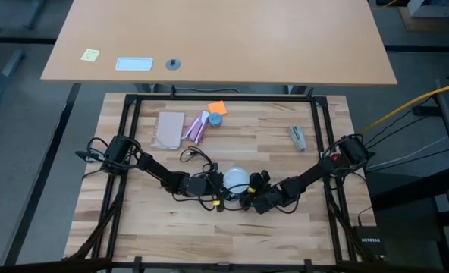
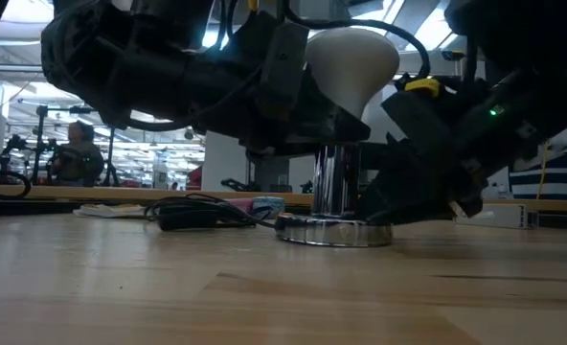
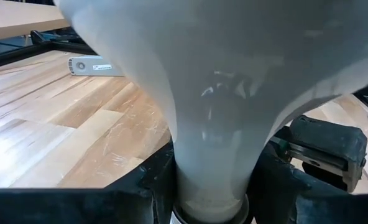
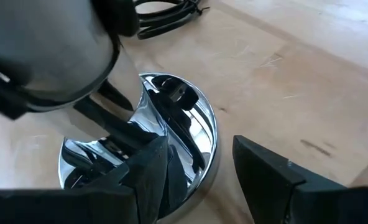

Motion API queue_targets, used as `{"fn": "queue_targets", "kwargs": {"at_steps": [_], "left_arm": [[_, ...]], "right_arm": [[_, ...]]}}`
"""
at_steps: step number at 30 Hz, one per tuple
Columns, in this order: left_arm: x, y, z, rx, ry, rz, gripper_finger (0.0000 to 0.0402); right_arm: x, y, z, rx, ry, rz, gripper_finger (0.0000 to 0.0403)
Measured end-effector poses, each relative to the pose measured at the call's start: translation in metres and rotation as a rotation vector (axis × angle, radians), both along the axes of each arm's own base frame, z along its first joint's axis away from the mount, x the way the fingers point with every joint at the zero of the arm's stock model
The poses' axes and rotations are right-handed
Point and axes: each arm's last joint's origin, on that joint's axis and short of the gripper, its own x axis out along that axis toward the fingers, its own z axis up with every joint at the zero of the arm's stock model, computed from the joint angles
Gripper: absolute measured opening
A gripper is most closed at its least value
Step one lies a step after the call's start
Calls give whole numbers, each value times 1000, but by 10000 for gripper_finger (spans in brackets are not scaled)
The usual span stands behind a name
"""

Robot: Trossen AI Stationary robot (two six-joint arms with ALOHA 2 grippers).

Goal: Screw lightbulb
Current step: Remove the lightbulb from the lamp

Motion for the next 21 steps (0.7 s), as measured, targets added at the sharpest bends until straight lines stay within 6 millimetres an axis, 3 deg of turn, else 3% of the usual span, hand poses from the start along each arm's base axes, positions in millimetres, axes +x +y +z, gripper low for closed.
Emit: {"fn": "queue_targets", "kwargs": {"at_steps": [15,21], "left_arm": [[0,0,1,17,-3,27,153],[0,1,2,2,-13,44,153]], "right_arm": [[-4,26,5,133,-139,11,188],[8,34,11,133,-154,1,188]]}}
